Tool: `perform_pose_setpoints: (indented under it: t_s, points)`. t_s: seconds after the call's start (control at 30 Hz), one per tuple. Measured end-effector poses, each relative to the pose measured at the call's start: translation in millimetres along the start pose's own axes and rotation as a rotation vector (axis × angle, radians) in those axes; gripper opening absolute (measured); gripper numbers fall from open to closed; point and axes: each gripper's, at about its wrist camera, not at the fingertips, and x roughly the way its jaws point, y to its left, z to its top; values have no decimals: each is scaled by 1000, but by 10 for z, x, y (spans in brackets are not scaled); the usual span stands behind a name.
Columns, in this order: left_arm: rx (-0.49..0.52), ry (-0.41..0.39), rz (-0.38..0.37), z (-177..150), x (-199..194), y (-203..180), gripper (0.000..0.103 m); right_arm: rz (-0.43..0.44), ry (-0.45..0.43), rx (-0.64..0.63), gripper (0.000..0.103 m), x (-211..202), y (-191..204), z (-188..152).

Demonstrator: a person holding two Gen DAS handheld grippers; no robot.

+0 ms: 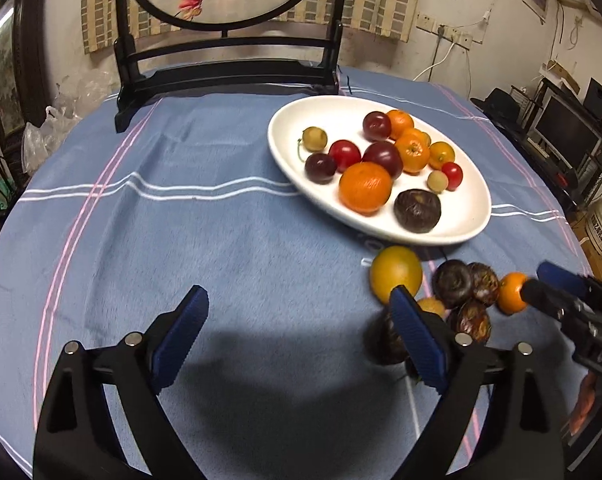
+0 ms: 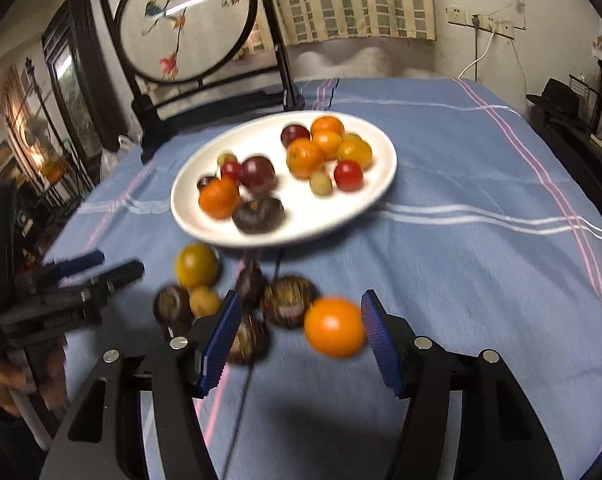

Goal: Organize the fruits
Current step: 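Grasp an orange with the right tool while the left tool grasps a dark purple fruit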

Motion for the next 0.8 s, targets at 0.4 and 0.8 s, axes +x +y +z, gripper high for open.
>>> perform_pose_setpoints:
  t_s: [0.4,0.8]
  points:
    - [9,0,-18,-46,13,48,90,-85,101,-32,63,162,-6,-255]
    - [24,40,-33,-90,85,21,90,-124,89,-34,39,348,-62,-145]
